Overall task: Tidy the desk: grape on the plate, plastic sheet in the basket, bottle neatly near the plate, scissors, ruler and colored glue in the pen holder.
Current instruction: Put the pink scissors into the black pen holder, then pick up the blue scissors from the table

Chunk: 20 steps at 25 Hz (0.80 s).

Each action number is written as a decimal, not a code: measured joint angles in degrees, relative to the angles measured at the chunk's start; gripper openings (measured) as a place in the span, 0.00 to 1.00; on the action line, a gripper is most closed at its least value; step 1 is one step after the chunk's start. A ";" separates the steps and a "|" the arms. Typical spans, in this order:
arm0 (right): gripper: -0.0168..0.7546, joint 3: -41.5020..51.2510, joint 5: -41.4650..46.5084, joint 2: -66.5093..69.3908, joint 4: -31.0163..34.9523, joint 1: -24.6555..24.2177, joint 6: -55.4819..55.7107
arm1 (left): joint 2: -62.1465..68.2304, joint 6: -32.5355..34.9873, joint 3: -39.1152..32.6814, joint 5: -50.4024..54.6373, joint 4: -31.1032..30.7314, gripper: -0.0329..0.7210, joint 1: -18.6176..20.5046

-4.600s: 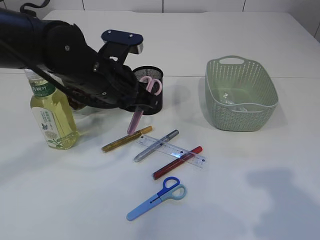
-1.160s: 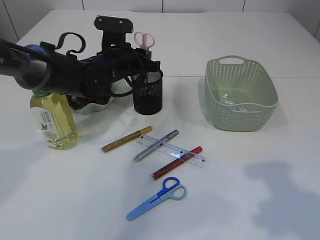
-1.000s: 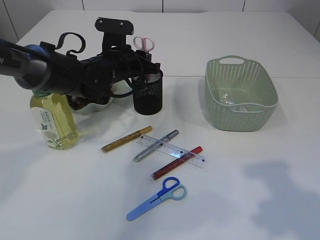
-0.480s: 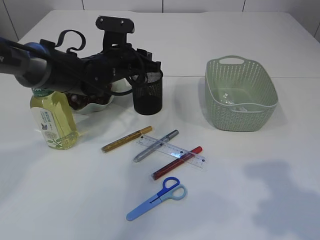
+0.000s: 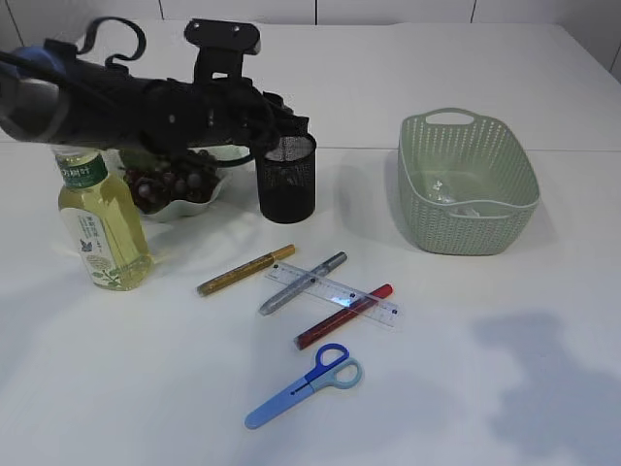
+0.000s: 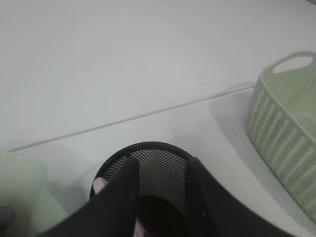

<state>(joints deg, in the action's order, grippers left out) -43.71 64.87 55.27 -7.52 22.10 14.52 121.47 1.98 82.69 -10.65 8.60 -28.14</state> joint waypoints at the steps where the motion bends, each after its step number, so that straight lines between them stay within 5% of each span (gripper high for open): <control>1: 0.78 0.00 0.00 0.00 0.00 0.00 0.00 | -1.03 0.00 0.00 2.01 0.00 0.36 0.00; 12: 0.78 0.00 3.07 0.00 0.93 0.00 0.00 | -9.70 0.00 1.16 25.30 -2.84 0.36 -0.52; 20: 0.78 0.00 5.17 0.00 2.64 0.00 0.00 | -11.44 0.00 5.91 46.85 -8.60 0.36 -7.05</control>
<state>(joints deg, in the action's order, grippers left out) -43.71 70.04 55.27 -4.88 22.10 14.52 110.03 1.98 88.61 36.20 0.00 -35.20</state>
